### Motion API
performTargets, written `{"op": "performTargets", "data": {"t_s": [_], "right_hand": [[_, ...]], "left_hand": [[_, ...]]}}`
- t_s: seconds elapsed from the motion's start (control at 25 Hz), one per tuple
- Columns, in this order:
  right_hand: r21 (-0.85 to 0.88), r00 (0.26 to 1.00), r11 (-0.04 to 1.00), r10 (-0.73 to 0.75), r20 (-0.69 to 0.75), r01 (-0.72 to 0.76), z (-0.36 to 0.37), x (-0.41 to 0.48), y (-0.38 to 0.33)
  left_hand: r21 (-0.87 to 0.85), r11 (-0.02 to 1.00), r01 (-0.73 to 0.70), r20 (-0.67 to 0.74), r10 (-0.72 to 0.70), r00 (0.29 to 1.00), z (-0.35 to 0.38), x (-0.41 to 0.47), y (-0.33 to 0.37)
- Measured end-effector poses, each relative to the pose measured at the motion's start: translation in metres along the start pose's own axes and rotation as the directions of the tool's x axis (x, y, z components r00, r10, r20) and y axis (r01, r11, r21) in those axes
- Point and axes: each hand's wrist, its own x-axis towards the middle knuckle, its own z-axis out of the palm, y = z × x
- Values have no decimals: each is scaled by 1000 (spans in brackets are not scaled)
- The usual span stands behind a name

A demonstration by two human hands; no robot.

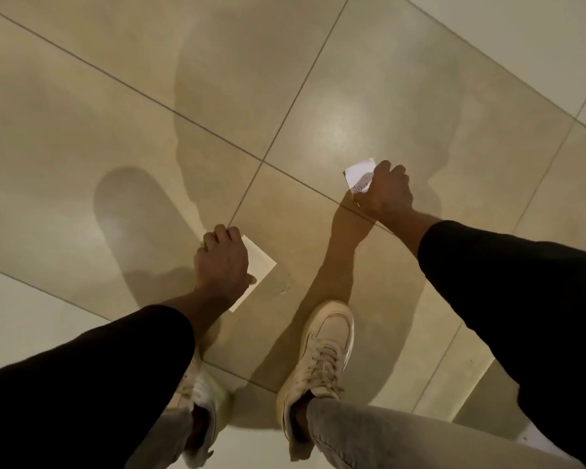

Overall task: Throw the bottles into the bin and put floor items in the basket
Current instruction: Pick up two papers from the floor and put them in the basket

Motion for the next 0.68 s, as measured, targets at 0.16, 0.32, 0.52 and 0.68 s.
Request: {"op": "performTargets", "data": {"t_s": [0.16, 0.32, 0.52, 0.68], "right_hand": [[-19, 996, 999, 25, -84, -27, 16, 6, -2], [93, 994, 990, 111, -1, -110, 18, 3, -1], [-1, 998, 1000, -9, 63, 10, 10, -17, 4], [70, 993, 997, -43, 111, 36, -27, -79, 1]], "left_hand": [[-99, 991, 86, -7, -87, 996, 8, 2, 7], [-78, 987, 140, 24, -138, 990, 11, 6, 4], [-46, 994, 98, 102, -93, 990, 5, 6, -10], [-343, 936, 86, 194, -19, 981, -46, -34, -26]]}}
